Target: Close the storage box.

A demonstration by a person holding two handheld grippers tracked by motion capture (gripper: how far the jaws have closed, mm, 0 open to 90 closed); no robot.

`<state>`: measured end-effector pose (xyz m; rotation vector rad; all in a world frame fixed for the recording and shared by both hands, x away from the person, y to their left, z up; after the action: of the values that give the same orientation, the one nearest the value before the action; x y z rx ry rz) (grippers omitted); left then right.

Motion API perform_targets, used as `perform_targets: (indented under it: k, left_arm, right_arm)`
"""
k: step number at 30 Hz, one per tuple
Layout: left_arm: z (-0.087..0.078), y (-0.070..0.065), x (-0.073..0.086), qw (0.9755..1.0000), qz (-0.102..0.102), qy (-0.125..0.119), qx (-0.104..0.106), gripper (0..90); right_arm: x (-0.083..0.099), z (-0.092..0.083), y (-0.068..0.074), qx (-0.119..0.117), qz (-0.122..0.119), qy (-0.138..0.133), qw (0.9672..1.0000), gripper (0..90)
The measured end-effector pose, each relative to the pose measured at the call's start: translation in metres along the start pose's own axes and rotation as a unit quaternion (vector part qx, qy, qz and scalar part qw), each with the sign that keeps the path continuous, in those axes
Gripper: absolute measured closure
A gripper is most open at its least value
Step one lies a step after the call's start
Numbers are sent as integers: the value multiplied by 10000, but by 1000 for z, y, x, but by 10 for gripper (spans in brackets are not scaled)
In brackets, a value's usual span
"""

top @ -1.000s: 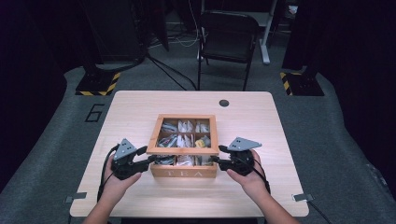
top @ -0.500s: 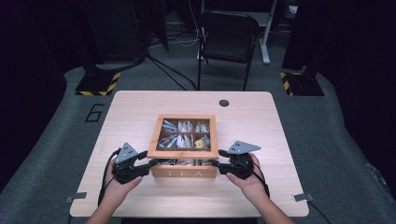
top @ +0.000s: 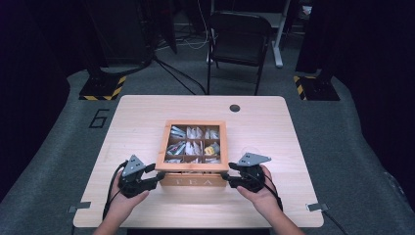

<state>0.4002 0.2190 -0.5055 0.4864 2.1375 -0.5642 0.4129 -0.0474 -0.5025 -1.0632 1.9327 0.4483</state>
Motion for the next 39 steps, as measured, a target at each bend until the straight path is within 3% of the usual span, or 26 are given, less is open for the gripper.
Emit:
perform_targets:
  k: [4,14,19,23,27,32,39]
  left_arm:
    - [-4,-2,1,9997,-169,-52,138,501]
    - [-7,6,2,9996,-277,-53,73,491]
    - [-9,11,-6,9993,-330,-179,-4,475]
    - [-13,21,-15,9989,-399,-232,-34,469]
    - [-8,37,-20,9975,-625,-238,-211,461]
    - [-1,54,-22,9956,-830,-209,-376,454]
    - [4,65,-17,9941,-933,-183,-516,445]
  right_arm:
    - [2,0,2,-85,114,7,9999,488]
    - [7,-4,-1,-53,243,-29,9997,475]
    - [1,-7,-4,-54,285,-157,9995,464]
    - [-3,-10,-9,-17,312,-256,9992,457]
    - [-5,-13,-12,25,344,-329,9989,452]
    - [-6,-16,-18,58,378,-395,9985,446]
    - [-2,-17,-26,133,461,-408,9980,444]
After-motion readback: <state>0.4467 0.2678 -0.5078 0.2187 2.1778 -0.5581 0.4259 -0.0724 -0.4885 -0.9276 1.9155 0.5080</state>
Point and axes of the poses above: each handheld gripper's, and its own axes: z roughly forward along the jaws, x roughly out of its underside, y roughly to its left, the point moved 9 cm from there along z, roughly forward along the jaws, and after that the axes turned 11 degrees about -z, right-handed, at the moved point
